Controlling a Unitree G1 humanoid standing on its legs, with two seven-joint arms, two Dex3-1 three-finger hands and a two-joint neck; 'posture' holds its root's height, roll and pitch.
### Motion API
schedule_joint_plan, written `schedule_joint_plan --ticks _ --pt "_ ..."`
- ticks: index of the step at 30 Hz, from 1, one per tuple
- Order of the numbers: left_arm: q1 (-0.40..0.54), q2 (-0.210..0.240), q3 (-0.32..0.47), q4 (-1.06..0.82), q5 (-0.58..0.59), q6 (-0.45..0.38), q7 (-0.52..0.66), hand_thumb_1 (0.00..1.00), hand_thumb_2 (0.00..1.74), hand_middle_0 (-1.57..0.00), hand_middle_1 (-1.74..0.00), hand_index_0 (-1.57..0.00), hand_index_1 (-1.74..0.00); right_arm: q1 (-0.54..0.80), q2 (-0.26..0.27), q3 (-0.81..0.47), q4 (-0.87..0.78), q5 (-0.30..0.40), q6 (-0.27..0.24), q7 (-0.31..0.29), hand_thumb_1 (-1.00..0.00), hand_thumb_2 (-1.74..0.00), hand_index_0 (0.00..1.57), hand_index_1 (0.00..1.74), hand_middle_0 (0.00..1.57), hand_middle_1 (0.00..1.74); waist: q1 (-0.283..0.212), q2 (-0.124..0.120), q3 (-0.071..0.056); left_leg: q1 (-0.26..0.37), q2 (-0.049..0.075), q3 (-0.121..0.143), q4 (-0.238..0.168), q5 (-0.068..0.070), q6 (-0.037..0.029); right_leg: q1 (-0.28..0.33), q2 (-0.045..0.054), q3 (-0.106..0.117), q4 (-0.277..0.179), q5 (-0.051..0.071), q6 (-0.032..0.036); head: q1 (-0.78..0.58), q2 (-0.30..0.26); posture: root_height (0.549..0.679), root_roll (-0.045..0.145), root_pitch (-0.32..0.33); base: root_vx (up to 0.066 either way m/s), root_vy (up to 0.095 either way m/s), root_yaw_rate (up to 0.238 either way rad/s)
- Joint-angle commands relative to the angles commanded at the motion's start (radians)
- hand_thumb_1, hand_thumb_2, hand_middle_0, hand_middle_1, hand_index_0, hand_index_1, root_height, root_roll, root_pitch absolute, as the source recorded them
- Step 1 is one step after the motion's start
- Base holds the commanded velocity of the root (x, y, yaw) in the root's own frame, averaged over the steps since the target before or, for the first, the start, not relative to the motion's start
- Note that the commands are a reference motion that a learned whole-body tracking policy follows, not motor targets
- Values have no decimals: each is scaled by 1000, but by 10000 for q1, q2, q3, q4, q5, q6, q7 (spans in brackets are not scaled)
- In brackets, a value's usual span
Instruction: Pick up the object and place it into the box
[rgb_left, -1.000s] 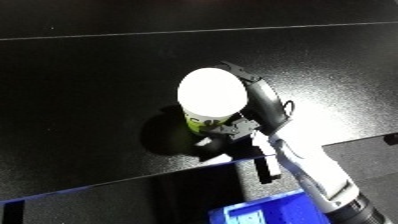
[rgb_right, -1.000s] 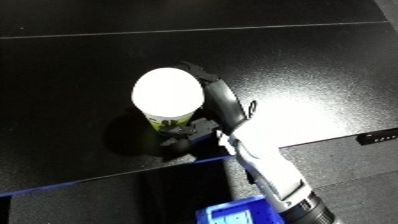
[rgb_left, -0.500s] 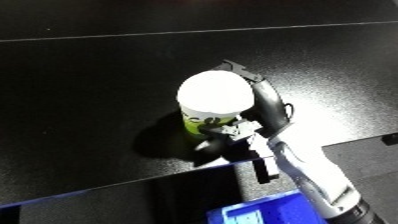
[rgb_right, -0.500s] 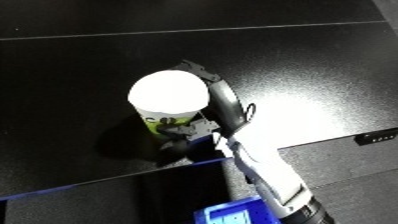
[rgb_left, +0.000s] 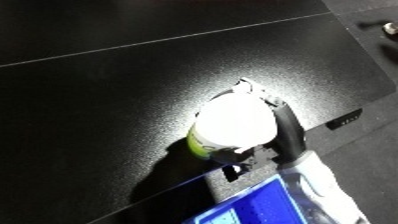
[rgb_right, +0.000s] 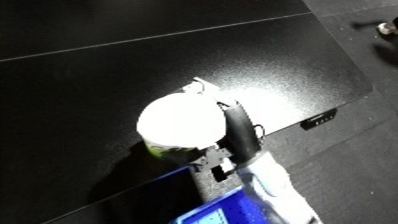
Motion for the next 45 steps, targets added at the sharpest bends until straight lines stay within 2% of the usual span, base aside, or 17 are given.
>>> schedule_joint_plan --ticks 5,11,14,19,24,26,29,34,37,40,43,45 --pt "27 -122 161 119 -192 -203 -31 0 0 0 0 0 0 1253 249 -1037 -59 24 -976 -437 -850 -1479 1334 1479 1334 1479 -440 -23 47 131 14 227 -79 -98 58 -29 209 145 -54 6 21 274 9 627 67 13 3 74 -173" --pt "84 -188 337 381 -544 -581 -236 0 0 0 0 0 0 2561 331 -2280 824 244 -2187 -927 -850 -1479 1334 1479 1334 1479 -893 29 155 273 -54 439 -145 -233 144 -78 433 307 -153 52 57 1157 -136 628 67 22 -1 89 -182" --pt "79 -172 386 502 -753 -698 -332 0 0 0 0 0 0 2999 229 -2715 1728 315 -2594 -1225 -850 -1479 1334 1479 1334 1479 -1026 70 218 333 -109 491 -177 -280 193 -80 533 373 -202 78 57 1549 -211 628 66 25 -3 68 -142" --pt "51 -92 422 681 -997 -788 -502 0 0 0 0 0 0 3466 -67 -3077 3570 513 -3308 -1390 -850 -1479 1334 1479 1334 1479 -1130 128 303 414 -204 490 -278 -300 261 -75 679 465 -280 114 33 2250 -382 629 63 29 -4 34 -72" --pt "14 -33 388 749 -1126 -674 -576 0 0 0 0 0 0 3627 -271 -3047 5455 1220 -3601 -1364 -850 -1479 1334 1479 1334 1479 -1161 206 354 432 -308 442 -332 -289 310 -97 807 535 -351 177 2 2621 -439 629 61 32 -8 12 -21" --pt "-32 -10 354 777 -1142 -628 -593 0 0 0 0 0 0 3634 -259 -2945 6209 1685 -3608 -1115 -850 -1479 1334 1479 1334 1479 -1148 238 363 413 -347 415 -337 -277 325 -107 841 547 -380 203 -10 2763 -522 629 61 33 -11 -7 -8" --pt "-115 26 283 754 -1115 -547 -573 0 0 0 0 0 0 3518 -216 -2635 7295 2324 -3344 -446 -700 -1218 1099 1218 1099 1218 -1094 292 355 382 -393 362 -353 -246 337 -122 867 553 -409 238 -26 2972 -677 629 60 34 -14 -20 21" --pt "-239 85 185 721 -966 -482 -571 0 0 0 0 0 0 3217 -92 -1941 8802 2721 -2715 488 -450 -783 706 783 706 783 -961 388 320 321 -464 257 -353 -182 350 -132 877 534 -435 285 -51 3331 -920 629 59 34 -12 -37 50" --pt "-315 117 90 738 -918 -444 -607 0 0 0 0 0 0 2998 71 -1620 9724 2986 -2077 1086 -300 -522 471 522 471 522 -870 466 285 297 -495 190 -382 -122 336 -130 866 513 -449 299 -56 3498 -1127 630 59 35 -13 -35 59" --pt "-379 108 -4 743 -830 -392 -651 0 0 0 0 0 0 2853 334 -1291 10540 2901 -1549 1463 -150 -261 235 261 235 261 -800 534 265 285 -511 128 -413 -53 315 -128 846 491 -432 300 -64 3493 -1331 630 60 34 -8 -24 40" --pt "-443 59 -72 756 -757 -385 -661 0 0 0 0 0 0 2831 634 -1026 11219 2685 -1451 1594 0 0 0 0 0 0 -743 579 261 282 -525 83 -428 -5 319 -128 832 474 -408 305 -62 3475 -1374 630 61 32 -4 -24 22" --pt "-472 27 -101 754 -730 -382 -645 0 0 0 0 0 0 2827 793 -904 11531 2570 -1506 1657 0 0 0 0 0 0 -709 596 267 279 -536 64 -445 20 325 -131 831 459 -403 315 -54 3506 -1416 630 61 32 -9 -33 21"
